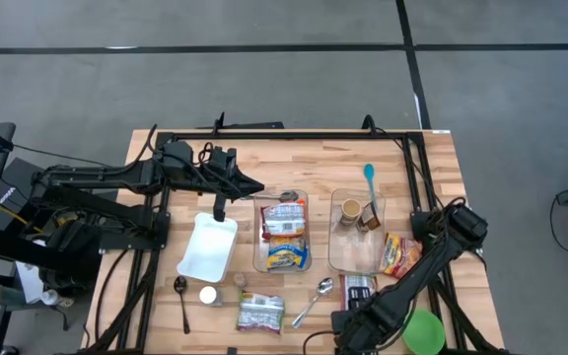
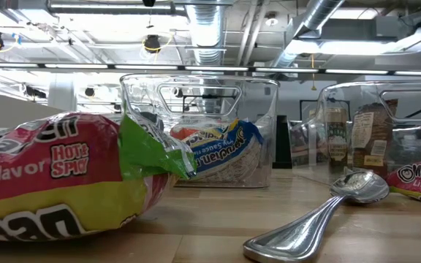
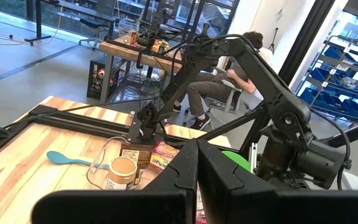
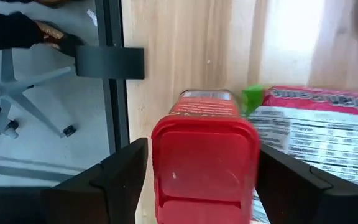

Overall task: Pick & Place Food Item
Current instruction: Put the red spice can into the right transparent bin

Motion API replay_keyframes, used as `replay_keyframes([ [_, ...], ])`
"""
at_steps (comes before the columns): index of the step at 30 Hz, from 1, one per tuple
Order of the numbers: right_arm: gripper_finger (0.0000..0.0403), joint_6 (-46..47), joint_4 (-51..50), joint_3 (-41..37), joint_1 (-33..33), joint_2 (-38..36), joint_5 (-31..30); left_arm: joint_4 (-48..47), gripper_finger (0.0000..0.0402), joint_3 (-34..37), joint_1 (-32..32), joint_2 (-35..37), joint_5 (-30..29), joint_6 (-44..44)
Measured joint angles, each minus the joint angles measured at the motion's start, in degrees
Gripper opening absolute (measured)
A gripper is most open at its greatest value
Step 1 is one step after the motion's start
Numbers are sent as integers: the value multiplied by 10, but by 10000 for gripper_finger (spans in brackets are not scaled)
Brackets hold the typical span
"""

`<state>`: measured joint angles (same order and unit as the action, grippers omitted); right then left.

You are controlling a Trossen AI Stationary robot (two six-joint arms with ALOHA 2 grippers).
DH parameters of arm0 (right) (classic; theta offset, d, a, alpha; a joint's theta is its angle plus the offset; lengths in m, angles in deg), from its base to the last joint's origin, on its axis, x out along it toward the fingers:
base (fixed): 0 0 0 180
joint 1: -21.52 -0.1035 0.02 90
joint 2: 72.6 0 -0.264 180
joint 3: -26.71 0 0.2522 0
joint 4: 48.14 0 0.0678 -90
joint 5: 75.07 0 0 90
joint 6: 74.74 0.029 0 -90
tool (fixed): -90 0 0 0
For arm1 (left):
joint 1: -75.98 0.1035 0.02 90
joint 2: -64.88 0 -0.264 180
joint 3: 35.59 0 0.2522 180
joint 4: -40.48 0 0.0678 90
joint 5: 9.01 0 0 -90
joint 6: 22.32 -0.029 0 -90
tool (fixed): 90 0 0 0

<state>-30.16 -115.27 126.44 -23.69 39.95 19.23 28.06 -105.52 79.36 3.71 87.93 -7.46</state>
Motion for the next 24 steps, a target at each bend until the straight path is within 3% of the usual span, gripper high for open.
replay_keyframes([
  [9, 262, 7, -6, 1, -1, 22, 19, 0, 0, 0, 0, 0, 0, 0],
  [24, 209, -1, -16, 0, 0, 20, 19, 0, 0, 0, 0, 0, 0, 0],
])
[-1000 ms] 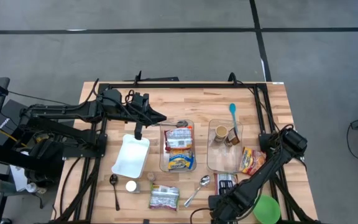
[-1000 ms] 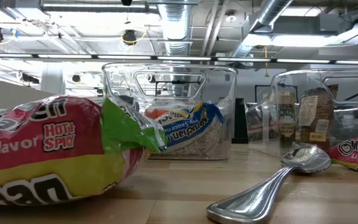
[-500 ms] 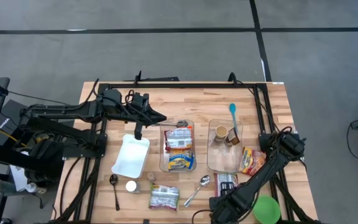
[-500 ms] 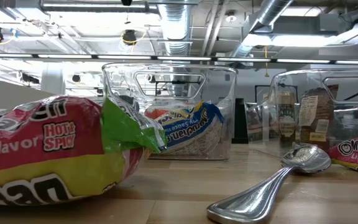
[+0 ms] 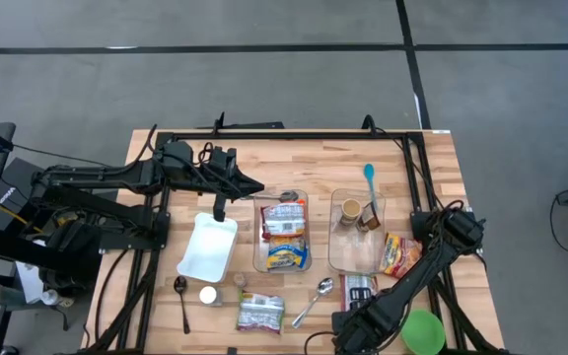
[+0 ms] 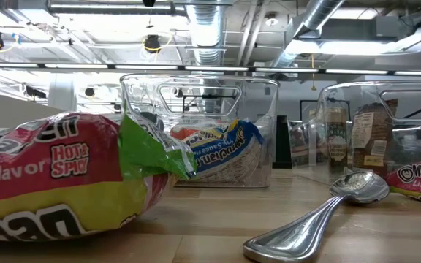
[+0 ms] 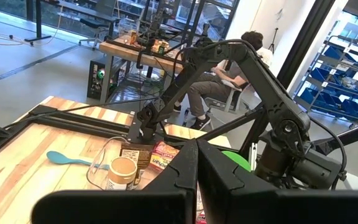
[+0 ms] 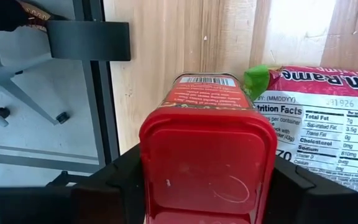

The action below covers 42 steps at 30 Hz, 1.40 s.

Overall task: Pick & Place Food Item
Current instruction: Put the red spice can into the right transparent bin

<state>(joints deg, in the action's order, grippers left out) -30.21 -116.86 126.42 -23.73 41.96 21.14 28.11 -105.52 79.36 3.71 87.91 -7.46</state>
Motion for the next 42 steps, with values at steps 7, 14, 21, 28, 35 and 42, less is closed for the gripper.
replay_keyframes([
  [7, 216, 0, 0, 0, 0, 0, 0, 0, 0, 0, 0, 0, 0, 0],
  [14, 204, -1, 0, 0, 1, 0, 0, 0, 0, 0, 0, 0, 0, 0],
  [21, 212, -1, 0, 0, 0, 0, 0, 0, 0, 0, 0, 0, 0, 0],
  [28, 204, -1, 0, 0, 0, 0, 0, 0, 0, 0, 0, 0, 0, 0],
  [35, 204, -1, -1, 0, 1, 0, 0, 0, 0, 0, 0, 0, 0, 0],
  [42, 204, -6, -55, 38, 0, -1, 0, 0, 0, 0, 0, 0, 0, 0],
])
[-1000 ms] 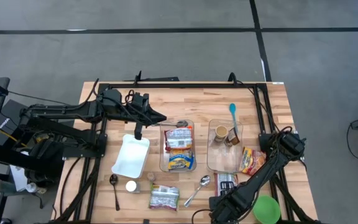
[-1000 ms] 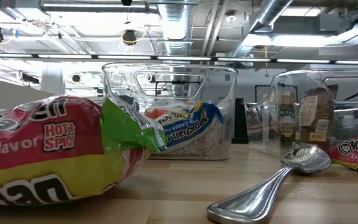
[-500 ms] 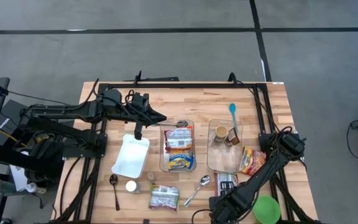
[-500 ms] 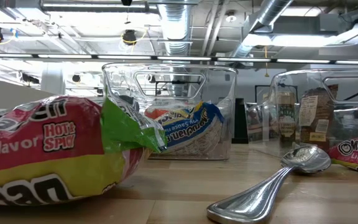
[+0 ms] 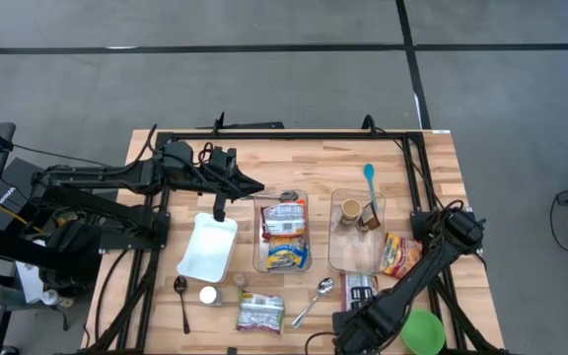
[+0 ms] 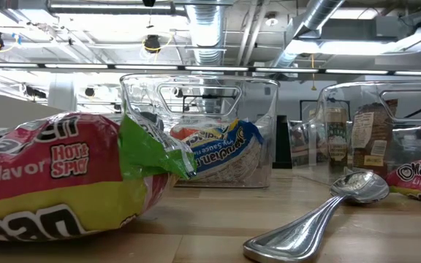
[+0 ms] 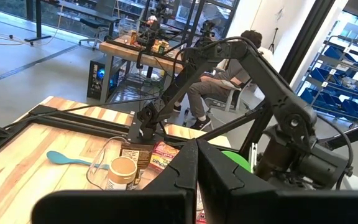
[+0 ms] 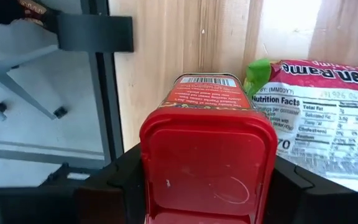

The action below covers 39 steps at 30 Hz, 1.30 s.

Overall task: Pick & Place Food Item
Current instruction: Put the red spice can into the right transparent bin

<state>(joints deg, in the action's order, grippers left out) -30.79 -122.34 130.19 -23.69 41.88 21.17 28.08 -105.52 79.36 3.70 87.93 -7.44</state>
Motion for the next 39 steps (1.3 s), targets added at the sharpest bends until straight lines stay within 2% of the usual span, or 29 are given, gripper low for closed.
replay_keyframes([
  [12, 204, -80, -129, 147, 19, 0, -10, 0, 0, 0, 0, 0, 0, 0],
  [22, 204, -124, -232, 311, 66, 0, -90, 0, 0, 0, 0, 0, 0, 0],
  [29, 207, -189, -297, 421, 109, 0, -161, 0, 0, 0, 0, 0, 0, 0],
  [32, 205, -227, -295, 452, 132, 0, -167, 0, 0, 0, 0, 0, 0, 0],
  [39, 204, -268, -296, 444, 195, -23, -169, 0, 0, 0, 0, 0, 0, 0],
])
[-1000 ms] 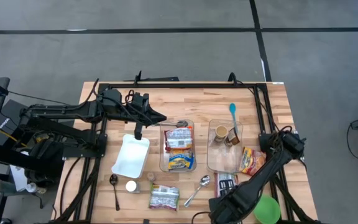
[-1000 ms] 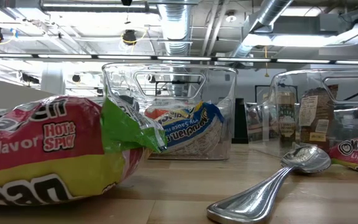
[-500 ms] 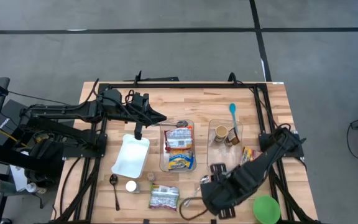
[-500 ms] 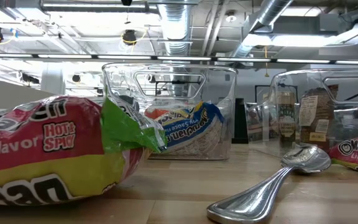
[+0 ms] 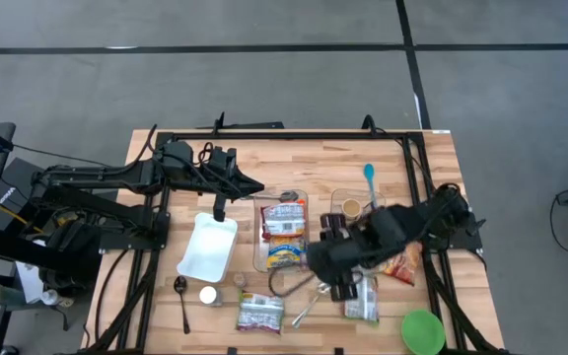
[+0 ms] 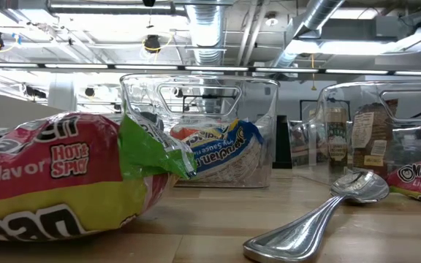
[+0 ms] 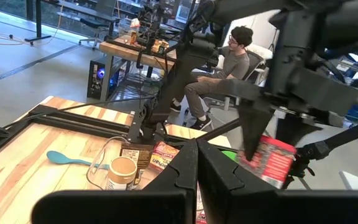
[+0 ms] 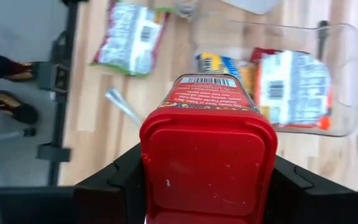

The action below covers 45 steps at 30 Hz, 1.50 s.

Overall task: Pick & Place Food Item
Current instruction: Put the red spice can into the right transparent bin

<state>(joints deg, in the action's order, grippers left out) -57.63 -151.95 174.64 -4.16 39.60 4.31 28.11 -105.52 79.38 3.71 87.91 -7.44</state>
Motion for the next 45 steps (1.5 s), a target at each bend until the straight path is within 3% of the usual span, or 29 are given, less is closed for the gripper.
replay_keyframes([
  [20, 204, -66, 1, -1, 118, -18, 16, 0, 0, 0, 0, 0, 0, 0],
  [45, 204, -45, 1, -202, 90, -19, 17, 0, 0, 0, 0, 0, 0, 0],
])
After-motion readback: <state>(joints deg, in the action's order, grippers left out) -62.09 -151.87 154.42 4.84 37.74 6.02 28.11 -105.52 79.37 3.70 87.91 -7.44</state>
